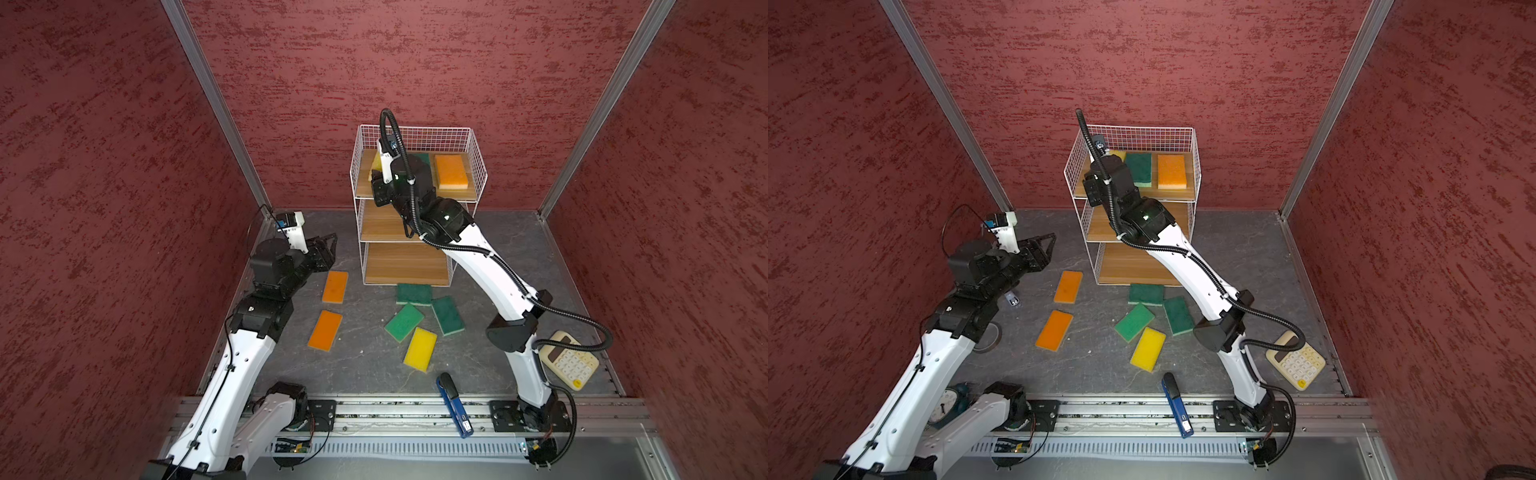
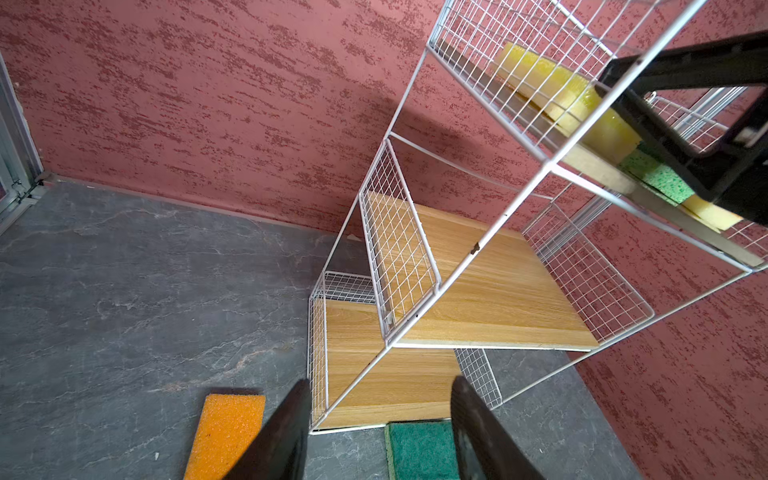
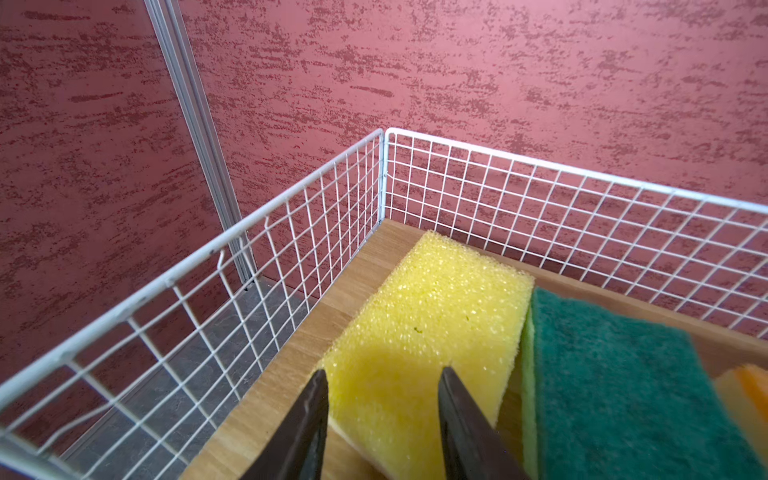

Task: Place and organize the cleaning sponges onto the shelf
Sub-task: 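Push the yellow sponge on the top shelf with the right gripper tips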

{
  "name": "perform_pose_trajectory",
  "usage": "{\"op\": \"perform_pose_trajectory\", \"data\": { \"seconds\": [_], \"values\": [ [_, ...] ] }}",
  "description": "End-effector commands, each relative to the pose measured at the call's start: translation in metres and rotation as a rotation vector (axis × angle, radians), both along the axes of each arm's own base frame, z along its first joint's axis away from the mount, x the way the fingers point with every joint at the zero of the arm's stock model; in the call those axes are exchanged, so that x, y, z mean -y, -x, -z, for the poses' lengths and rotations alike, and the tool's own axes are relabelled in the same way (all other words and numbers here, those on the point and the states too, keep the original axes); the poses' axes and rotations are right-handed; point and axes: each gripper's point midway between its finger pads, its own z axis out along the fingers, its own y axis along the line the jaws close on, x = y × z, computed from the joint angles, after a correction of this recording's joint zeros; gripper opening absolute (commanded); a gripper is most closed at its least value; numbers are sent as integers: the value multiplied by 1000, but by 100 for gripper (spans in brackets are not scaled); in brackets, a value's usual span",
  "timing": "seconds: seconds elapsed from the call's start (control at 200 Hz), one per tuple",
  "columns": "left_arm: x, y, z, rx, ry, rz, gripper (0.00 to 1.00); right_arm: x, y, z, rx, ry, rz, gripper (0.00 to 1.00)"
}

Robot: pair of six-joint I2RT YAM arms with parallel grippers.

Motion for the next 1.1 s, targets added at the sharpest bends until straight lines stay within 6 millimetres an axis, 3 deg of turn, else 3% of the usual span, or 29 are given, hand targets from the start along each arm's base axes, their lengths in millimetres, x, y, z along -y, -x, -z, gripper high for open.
{"op": "perform_pose_trajectory", "data": {
  "seconds": [0.0, 0.461, 1.097],
  "values": [
    [1, 2, -8, 21, 18, 9, 54, -1, 9, 7, -18, 78, -41, 43],
    [2, 2, -12, 27, 36, 14, 52, -9, 15, 9, -4, 146, -119, 44],
    [6, 0, -11, 22, 57, 32, 50, -6, 13, 18, 2, 232, -140, 34]
  ]
}}
